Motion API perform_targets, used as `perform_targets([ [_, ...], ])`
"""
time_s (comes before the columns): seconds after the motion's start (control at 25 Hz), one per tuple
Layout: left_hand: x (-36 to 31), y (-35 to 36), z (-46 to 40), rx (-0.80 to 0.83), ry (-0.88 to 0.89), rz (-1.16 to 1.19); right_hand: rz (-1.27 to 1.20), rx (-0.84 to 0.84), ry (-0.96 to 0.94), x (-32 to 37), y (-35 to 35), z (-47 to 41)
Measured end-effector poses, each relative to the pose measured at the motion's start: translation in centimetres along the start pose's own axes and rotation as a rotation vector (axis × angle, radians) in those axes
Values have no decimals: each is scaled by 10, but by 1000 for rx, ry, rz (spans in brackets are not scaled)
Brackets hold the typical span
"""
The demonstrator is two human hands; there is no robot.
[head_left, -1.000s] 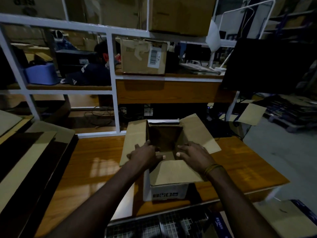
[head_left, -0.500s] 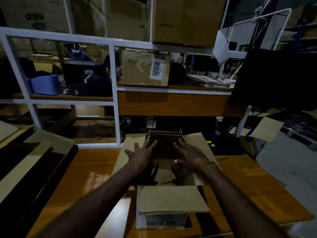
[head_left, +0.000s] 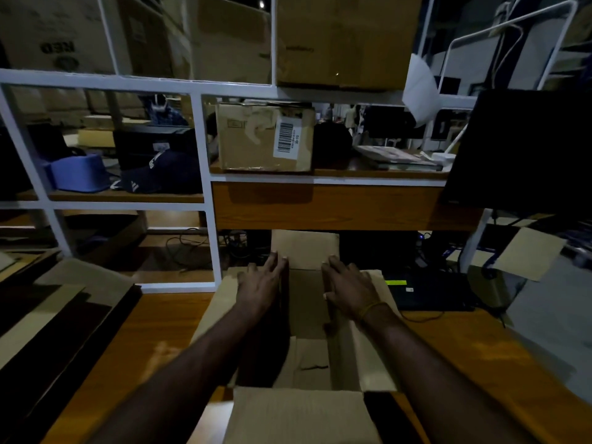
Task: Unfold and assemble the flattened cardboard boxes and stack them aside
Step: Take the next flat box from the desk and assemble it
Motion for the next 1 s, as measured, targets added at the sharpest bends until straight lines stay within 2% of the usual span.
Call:
perform_targets([
  [0.12,-3,1,-11,-19,-14,-40,19,-36,24,-4,2,-20],
  [0.28,-5,3,-18,-61,-22,-41,34,-165,-2,5,2,-38],
  [0.48,-2,-2,-31,-136,-41,7,-73,-142,46,-1,6,-58],
  [0.64,1,1,-38,-199,-41,35,-3,-124,5,-1,8,-60],
  [0.84,4,5,-45,-192,-35,79,34,-97,10,2,9,-63],
  [1.0,1,0,-38,-194,-11,83,-70,-151,20,-5,11,-57],
])
Point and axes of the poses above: each hand's wrist, its own z-axis away from the middle knuckle, its own y-axis out of the palm, x = y × z, the point moved 5 cm from there along -z, towards the middle knuckle, and after that the axes turned 3 degrees about -y, right-handed, at the moved point
